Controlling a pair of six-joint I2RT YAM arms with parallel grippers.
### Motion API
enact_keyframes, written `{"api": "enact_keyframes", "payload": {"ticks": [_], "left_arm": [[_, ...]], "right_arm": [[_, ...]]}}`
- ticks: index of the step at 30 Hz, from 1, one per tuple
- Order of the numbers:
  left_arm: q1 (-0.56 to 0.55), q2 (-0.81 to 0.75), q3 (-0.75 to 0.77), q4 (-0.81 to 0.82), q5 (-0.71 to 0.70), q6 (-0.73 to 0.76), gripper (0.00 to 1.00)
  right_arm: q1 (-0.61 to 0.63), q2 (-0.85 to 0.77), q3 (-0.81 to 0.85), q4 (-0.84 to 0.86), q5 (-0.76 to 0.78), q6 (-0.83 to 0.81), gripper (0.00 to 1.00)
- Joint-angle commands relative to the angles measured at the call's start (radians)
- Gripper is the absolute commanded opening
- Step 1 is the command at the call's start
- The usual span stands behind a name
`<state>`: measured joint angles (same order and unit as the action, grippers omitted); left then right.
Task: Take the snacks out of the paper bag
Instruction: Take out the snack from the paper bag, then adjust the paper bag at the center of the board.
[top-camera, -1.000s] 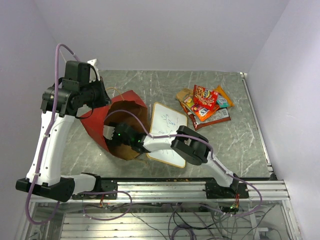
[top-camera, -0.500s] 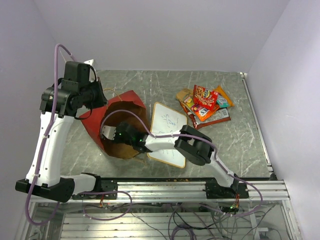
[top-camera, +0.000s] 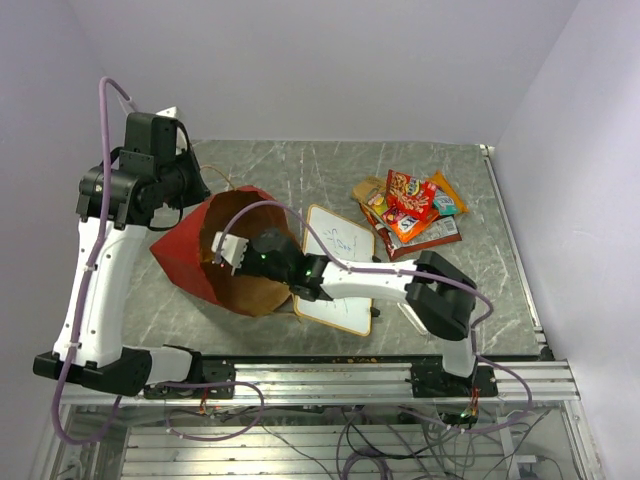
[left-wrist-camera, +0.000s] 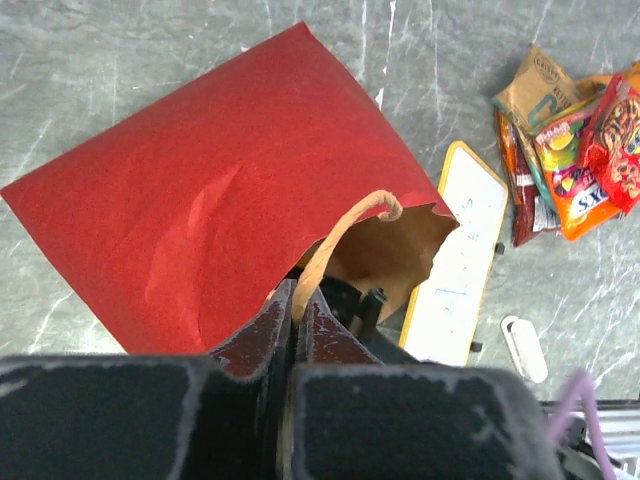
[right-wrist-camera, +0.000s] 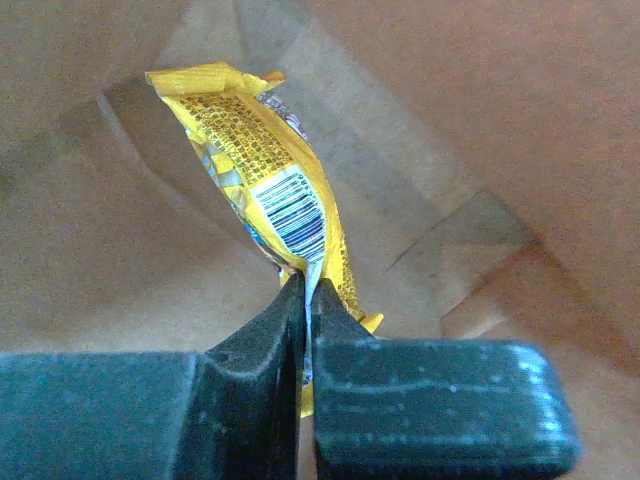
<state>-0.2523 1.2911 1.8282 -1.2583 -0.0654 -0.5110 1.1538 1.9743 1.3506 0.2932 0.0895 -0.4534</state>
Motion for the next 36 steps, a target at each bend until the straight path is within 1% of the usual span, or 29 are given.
{"api": "enact_keyframes", "payload": {"ticks": [1,6,10,13,17,21,24,26,29,31,34,36], "left_arm": [[-0.006,0.042,0.055,0.001,-0.061,-0.038,0.07],[0.007,0.078,0.051,-0.028,-0.1,-0.081,0.07],[0.03,0.095,0.052,-0.044,-0.133,-0.088,0.07],[0.069,0.103,0.043,-0.039,-0.115,-0.093,0.07],[0.118,0.108,0.012,0.022,0.036,-0.11,0.07],[0.144,0.13,0.023,0.059,0.139,-0.146,0.07],[0.163,0.148,0.043,0.08,0.222,-0.18,0.07],[0.176,0.158,0.054,0.111,0.304,-0.21,0.07],[0.189,0.17,0.068,0.172,0.418,-0.273,0.07],[0.199,0.168,0.057,0.232,0.507,-0.343,0.07],[0.213,0.158,0.01,0.35,0.613,-0.445,0.07],[0.231,0.149,-0.02,0.4,0.651,-0.499,0.07]], "right_arm": [[-0.005,-0.102,-0.003,-0.009,-0.01,-0.013,0.0],[-0.029,-0.192,-0.013,-0.037,-0.003,-0.04,0.0],[-0.052,-0.256,-0.036,-0.046,-0.002,-0.037,0.0],[-0.068,-0.299,-0.043,-0.061,-0.004,-0.04,0.0],[-0.089,-0.368,-0.052,-0.077,-0.002,-0.05,0.0],[-0.119,-0.437,-0.062,-0.09,0.008,-0.06,0.0],[-0.165,-0.498,-0.09,-0.083,0.033,-0.039,0.0],[-0.216,-0.543,-0.122,-0.072,0.043,-0.016,0.0],[-0.27,-0.597,-0.166,-0.076,0.054,-0.008,0.0],[-0.297,-0.622,-0.178,-0.087,0.064,-0.011,0.0],[-0.331,-0.648,-0.19,-0.091,0.055,-0.01,0.0],[-0.347,-0.656,-0.195,-0.084,0.051,-0.011,0.0]]}}
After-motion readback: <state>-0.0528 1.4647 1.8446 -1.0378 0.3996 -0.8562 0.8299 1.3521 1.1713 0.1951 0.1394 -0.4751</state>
